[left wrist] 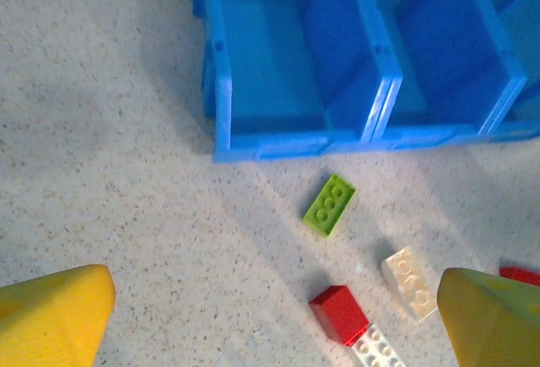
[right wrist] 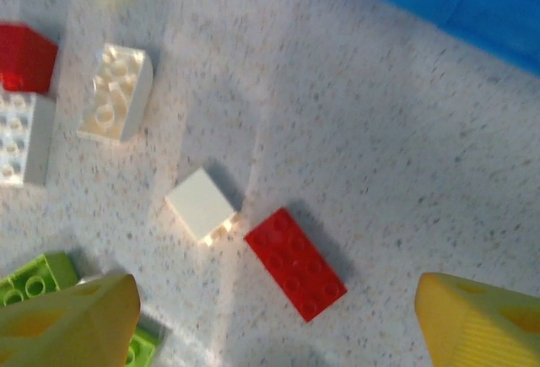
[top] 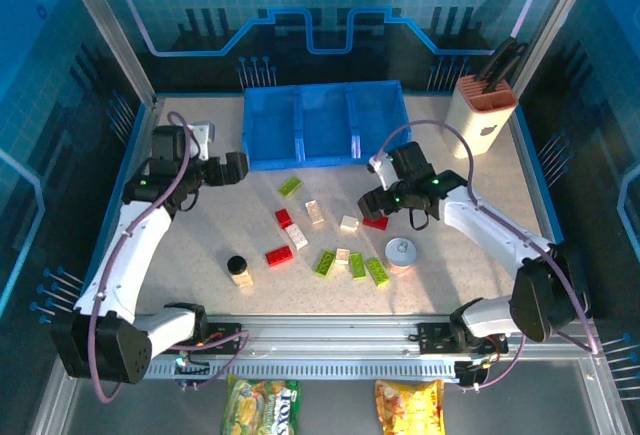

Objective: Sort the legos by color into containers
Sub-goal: Pick up the lego from the center of the table.

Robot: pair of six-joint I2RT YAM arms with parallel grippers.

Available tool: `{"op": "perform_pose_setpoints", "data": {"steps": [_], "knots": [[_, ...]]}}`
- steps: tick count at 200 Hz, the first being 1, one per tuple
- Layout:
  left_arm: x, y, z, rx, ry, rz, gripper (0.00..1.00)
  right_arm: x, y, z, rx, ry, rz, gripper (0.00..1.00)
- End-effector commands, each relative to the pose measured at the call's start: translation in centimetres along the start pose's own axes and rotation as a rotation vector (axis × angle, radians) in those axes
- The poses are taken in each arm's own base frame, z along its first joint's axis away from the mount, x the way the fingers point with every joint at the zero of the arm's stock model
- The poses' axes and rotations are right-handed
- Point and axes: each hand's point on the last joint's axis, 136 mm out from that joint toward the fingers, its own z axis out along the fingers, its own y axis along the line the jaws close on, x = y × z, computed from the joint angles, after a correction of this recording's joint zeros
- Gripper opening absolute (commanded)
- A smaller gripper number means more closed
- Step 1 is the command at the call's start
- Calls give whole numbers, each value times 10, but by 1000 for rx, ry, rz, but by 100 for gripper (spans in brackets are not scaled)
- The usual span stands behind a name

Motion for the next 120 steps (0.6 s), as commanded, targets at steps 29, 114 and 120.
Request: {"op": "perform_pose_setpoints", "data": {"steps": [29, 114, 120], "knots": [[16, -1, 1, 25, -12, 72, 99, 38, -8, 18, 57, 279, -172, 81], [13, 1, 0, 17, -26, 71, 99, 50, -7, 54, 11, 406, -256, 74], [13, 1, 0, 15, -25, 72, 99, 50, -6, 58, 8, 413, -259, 74]]}}
